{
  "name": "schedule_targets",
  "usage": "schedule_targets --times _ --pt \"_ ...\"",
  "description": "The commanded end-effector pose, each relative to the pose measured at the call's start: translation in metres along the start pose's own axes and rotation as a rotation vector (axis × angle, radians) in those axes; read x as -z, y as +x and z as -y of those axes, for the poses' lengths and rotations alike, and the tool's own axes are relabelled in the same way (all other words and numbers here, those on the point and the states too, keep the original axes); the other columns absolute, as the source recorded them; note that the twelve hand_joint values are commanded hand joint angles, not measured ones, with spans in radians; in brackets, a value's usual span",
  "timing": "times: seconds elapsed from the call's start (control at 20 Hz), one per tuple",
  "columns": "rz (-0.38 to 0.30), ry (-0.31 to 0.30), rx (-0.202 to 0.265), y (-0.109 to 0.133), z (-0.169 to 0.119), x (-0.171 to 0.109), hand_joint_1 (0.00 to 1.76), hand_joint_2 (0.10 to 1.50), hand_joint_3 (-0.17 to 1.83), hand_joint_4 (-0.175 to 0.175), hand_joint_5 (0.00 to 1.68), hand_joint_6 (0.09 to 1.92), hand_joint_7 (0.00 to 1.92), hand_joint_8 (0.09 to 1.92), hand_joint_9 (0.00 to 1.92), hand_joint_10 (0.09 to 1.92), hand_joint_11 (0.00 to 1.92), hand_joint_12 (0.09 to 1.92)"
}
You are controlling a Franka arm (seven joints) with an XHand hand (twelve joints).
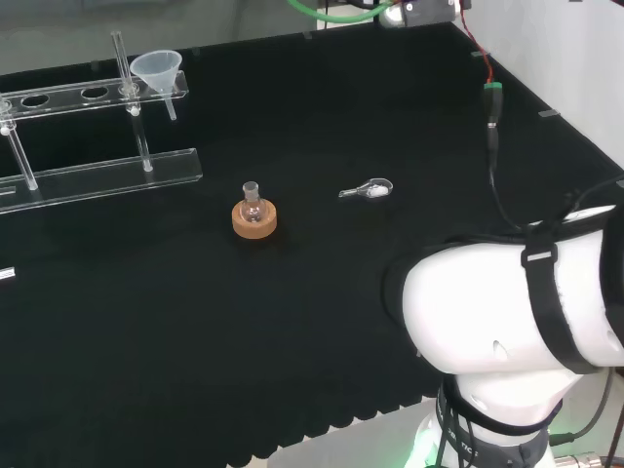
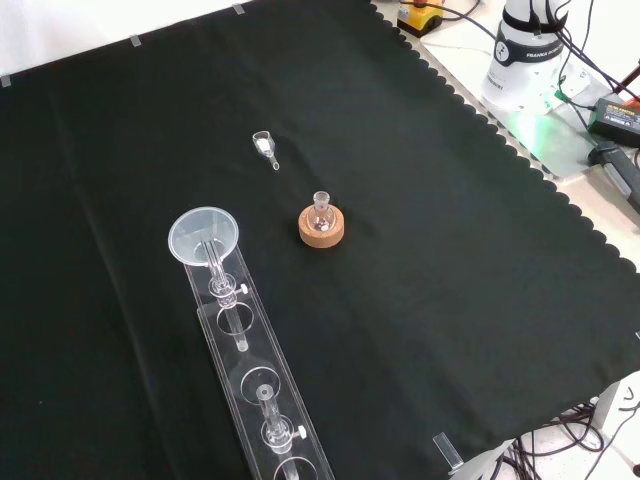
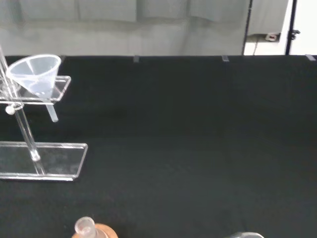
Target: Pick up the funnel from the transparent funnel stand.
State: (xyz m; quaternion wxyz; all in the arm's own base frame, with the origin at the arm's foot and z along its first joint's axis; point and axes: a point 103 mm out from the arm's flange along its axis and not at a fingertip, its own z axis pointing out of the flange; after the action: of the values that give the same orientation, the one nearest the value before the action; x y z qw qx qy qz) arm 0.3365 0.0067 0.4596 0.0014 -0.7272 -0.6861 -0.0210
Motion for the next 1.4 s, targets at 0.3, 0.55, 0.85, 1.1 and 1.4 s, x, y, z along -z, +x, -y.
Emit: schedule_targets --times 0.3,0.55,0.85,1.1,1.4 --pt "-0.154 -0.058 0.081 0.0 -0.099 -0.075 0.04 0.82 0.14 0.042 0.0 0.09 0.0 0.09 0.0 0.09 0.0 0.09" --pt "-0.093 -0.056 0.129 0.035 -0.145 -0.094 0.06 0.81 0.13 0.043 0.0 0.09 0.0 0.09 0.0 0.09 0.0 0.09" --pt "-0.071 -0.047 0.148 0.085 -0.201 -0.11 0.09 0.81 0.13 0.042 0.0 0.09 0.0 0.09 0.0 0.09 0.0 0.09" --pt "-0.07 -0.011 0.137 0.112 -0.234 -0.126 0.1 0.81 0.12 0.04 0.0 0.09 0.0 0.09 0.0 0.09 0.0 0.09" --pt "0.001 0.065 0.166 0.135 -0.261 -0.155 0.11 0.81 0.12 0.036 0.0 0.09 0.0 0.09 0.0 0.09 0.01 0.09"
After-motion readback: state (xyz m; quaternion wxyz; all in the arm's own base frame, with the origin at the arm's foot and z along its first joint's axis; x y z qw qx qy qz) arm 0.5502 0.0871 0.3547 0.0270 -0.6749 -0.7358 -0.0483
